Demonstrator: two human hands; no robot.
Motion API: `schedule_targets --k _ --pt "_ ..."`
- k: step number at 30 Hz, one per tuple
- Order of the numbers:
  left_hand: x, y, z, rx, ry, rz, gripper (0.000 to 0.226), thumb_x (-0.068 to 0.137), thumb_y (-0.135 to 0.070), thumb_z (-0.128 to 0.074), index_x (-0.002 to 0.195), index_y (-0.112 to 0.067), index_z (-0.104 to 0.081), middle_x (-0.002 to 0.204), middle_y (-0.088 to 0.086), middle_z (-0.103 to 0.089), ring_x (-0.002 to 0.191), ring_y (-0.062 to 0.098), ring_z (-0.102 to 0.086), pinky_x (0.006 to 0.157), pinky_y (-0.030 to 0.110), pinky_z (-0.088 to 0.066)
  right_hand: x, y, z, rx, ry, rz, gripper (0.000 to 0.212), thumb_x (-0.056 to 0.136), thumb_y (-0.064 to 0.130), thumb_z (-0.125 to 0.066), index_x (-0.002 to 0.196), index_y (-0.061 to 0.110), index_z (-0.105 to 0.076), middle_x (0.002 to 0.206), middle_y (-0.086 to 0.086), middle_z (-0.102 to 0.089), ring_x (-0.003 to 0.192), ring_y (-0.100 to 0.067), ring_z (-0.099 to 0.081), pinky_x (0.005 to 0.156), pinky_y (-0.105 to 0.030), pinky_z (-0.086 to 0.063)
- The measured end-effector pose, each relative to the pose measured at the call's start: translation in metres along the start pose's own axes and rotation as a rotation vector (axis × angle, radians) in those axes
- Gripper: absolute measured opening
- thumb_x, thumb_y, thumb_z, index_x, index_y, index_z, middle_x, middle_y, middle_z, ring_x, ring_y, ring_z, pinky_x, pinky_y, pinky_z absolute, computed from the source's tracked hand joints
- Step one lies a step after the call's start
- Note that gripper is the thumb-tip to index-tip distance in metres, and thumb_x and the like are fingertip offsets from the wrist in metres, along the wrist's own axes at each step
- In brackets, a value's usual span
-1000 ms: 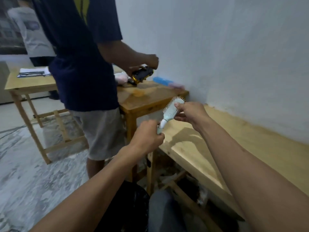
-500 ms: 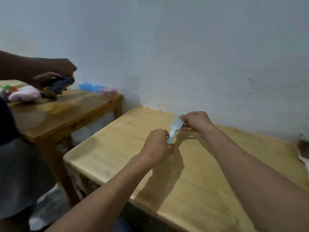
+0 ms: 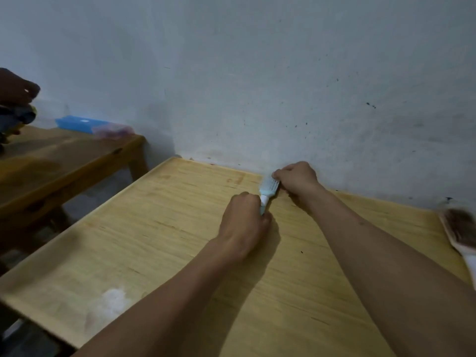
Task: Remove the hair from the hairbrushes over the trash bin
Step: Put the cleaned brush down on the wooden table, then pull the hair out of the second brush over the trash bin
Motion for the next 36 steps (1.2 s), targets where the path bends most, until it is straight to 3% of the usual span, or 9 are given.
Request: schedule_targets --k 7,11,14,19,22,24,26,31,36 --pt "0.007 -0.002 -0.005 -0.008 -0.021 -0.034 0.020 0.097 -0.023 -0.063 0.100 -0.005 -0.070 0.085 0.003 -0.056 0.074 0.018 -0.049 0.056 0.026 -0.030 0.006 -0.003 0.000 -0.032 0.006 0.000 0.028 0.091 0.025 -0.077 0.113 0.007 -0.078 0.104 -0.010 -0.077 0.067 -0.017 -0.062 0.054 -0.025 -0.046" --pt "0.006 -0.003 -0.006 -0.020 0.028 -0.005 0.027 0.096 -0.029 -0.065 0.111 -0.007 -0.067 0.102 0.007 -0.066 0.083 0.019 -0.056 0.066 0.028 -0.041 -0.004 -0.002 0.009 0.024 0.072 -0.023 0.032 0.093 0.029 -0.076 0.104 0.000 -0.074 0.095 -0.010 -0.072 0.075 -0.021 -0.062 0.061 -0.029 -0.050" --pt "0.003 -0.012 -0.005 0.105 0.027 0.014 0.049 0.094 -0.041 -0.063 0.131 -0.008 -0.058 0.126 0.013 -0.061 0.111 0.028 -0.054 0.089 0.039 -0.050 -0.015 0.002 0.035 0.015 0.078 -0.003 0.041 0.094 0.029 -0.074 0.114 -0.006 -0.072 0.085 -0.013 -0.067 0.071 -0.025 -0.062 0.066 -0.037 -0.054" --pt "-0.011 -0.062 -0.014 0.154 -0.021 -0.055 0.061 0.090 -0.054 -0.062 0.132 -0.010 -0.057 0.130 0.014 -0.059 0.121 0.032 -0.046 0.099 0.042 -0.043 -0.030 0.011 0.111 -0.191 0.001 0.069 0.039 0.095 0.026 -0.073 0.116 -0.007 -0.072 0.113 -0.021 -0.075 0.097 -0.032 -0.075 0.090 -0.047 -0.063" --pt "-0.024 -0.108 -0.037 0.074 0.066 -0.123 0.061 0.089 -0.057 -0.062 0.124 -0.008 -0.062 0.126 0.014 -0.063 0.119 0.032 -0.051 0.096 0.045 -0.047 -0.037 0.001 0.165 -0.359 -0.117 0.057 0.039 0.093 0.025 -0.072 0.115 -0.007 -0.073 0.110 -0.021 -0.075 0.095 -0.037 -0.075 0.089 -0.050 -0.063" --pt "-0.031 -0.136 -0.056 0.017 0.130 -0.156 0.062 0.089 -0.061 -0.061 0.120 -0.008 -0.064 0.121 0.013 -0.065 0.113 0.031 -0.055 0.089 0.045 -0.051 -0.043 -0.009 0.198 -0.514 -0.185 0.022 0.028 0.091 0.026 -0.070 0.095 -0.001 -0.074 0.093 -0.014 -0.074 0.084 -0.035 -0.073 0.075 -0.042 -0.063" --pt "-0.041 -0.169 -0.076 -0.042 0.196 -0.190 0.063 0.089 -0.064 -0.059 0.115 -0.007 -0.065 0.115 0.014 -0.065 0.106 0.031 -0.058 0.081 0.042 -0.052 -0.056 -0.028 0.233 -0.639 -0.244 -0.043 0.028 0.091 0.029 -0.067 0.074 0.007 -0.058 0.079 -0.009 -0.063 0.075 -0.031 -0.065 0.060 -0.031 -0.048" --pt "-0.064 -0.237 -0.114 -0.086 0.377 -0.248 0.060 0.089 -0.064 -0.060 0.107 -0.007 -0.063 0.111 0.015 -0.063 0.102 0.032 -0.061 0.070 0.036 -0.041 -0.080 -0.084 0.284 -0.740 -0.220 -0.234 0.047 0.087 0.051 -0.070 0.091 0.006 -0.059 0.109 -0.017 -0.068 0.104 -0.036 -0.067 0.081 -0.039 -0.057" --pt "-0.076 -0.260 -0.125 -0.166 0.510 -0.223 0.039 0.092 -0.035 -0.068 0.120 -0.010 -0.058 0.115 0.014 -0.064 0.105 0.033 -0.062 0.084 0.041 -0.054 -0.086 -0.108 0.284 -0.517 -0.121 -0.308 0.035 0.086 0.033 -0.077 0.078 0.002 -0.063 0.076 -0.016 -0.066 0.080 -0.036 -0.072 0.081 -0.047 -0.064"
Point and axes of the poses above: each hand's wrist, its own x-axis towards the middle knuckle, its own z-axis out of the back of the hand, y = z × x, the point moved 3 cm from there along x, towards the middle knuckle
